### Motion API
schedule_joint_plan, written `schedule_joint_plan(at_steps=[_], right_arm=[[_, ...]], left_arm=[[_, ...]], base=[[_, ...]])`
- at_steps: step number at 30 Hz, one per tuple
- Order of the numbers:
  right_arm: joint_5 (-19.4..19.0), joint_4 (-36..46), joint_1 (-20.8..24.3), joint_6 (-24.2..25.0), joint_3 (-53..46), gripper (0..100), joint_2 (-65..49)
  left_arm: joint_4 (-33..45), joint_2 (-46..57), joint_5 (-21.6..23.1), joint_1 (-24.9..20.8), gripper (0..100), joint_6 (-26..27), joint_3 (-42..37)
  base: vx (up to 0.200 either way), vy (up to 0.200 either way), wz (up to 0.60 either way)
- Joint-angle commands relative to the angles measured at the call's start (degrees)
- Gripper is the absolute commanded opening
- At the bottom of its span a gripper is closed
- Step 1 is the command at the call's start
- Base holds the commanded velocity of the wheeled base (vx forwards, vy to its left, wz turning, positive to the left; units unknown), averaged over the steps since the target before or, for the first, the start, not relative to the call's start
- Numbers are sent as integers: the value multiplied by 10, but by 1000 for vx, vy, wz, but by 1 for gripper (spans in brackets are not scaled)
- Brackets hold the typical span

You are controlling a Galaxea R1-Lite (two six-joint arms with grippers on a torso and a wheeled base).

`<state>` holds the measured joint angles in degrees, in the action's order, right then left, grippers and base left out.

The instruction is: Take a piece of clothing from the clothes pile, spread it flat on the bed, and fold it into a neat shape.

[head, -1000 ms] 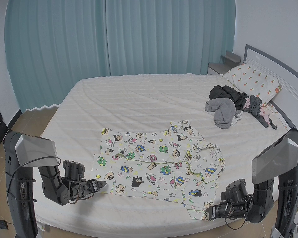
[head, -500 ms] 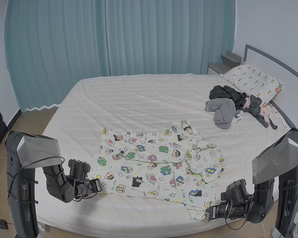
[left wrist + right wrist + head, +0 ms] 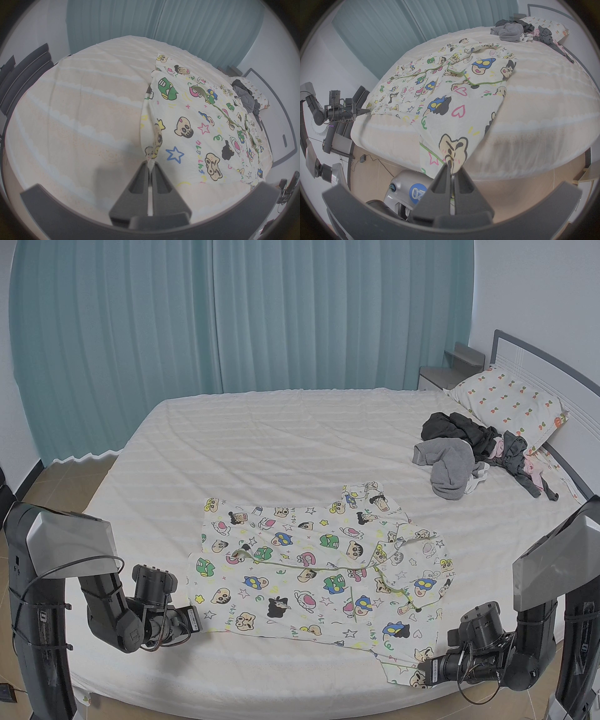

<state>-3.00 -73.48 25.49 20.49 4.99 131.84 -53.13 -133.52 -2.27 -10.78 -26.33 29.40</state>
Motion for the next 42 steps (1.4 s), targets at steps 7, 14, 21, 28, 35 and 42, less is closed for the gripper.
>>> schedule_joint_plan(at_steps=[7, 14, 21, 28, 35, 42], right_arm=[[-7, 0, -15, -44, -31, 0, -7], [-7, 1, -18, -67, -45, 0, -9], [-7, 6, -18, -73, -50, 0, -9], [-7, 46, -15, -87, -50, 0, -19], [-10, 59, -11, -97, -50, 0, -19], [-10, 60, -10, -97, -50, 0, -19]], left_arm=[[0, 12, 0, 6, 0, 1, -48], [0, 38, 1, 6, 0, 1, -95], [0, 57, 1, 2, 0, 3, -138], [-1, 60, 1, 2, 0, 15, -172], [-3, 60, 1, 2, 0, 25, -200], [-6, 58, 2, 0, 0, 25, -209]], base=[[0, 0, 0], [0, 0, 0], [0, 0, 0], [0, 0, 0], [0, 0, 0], [0, 0, 0]])
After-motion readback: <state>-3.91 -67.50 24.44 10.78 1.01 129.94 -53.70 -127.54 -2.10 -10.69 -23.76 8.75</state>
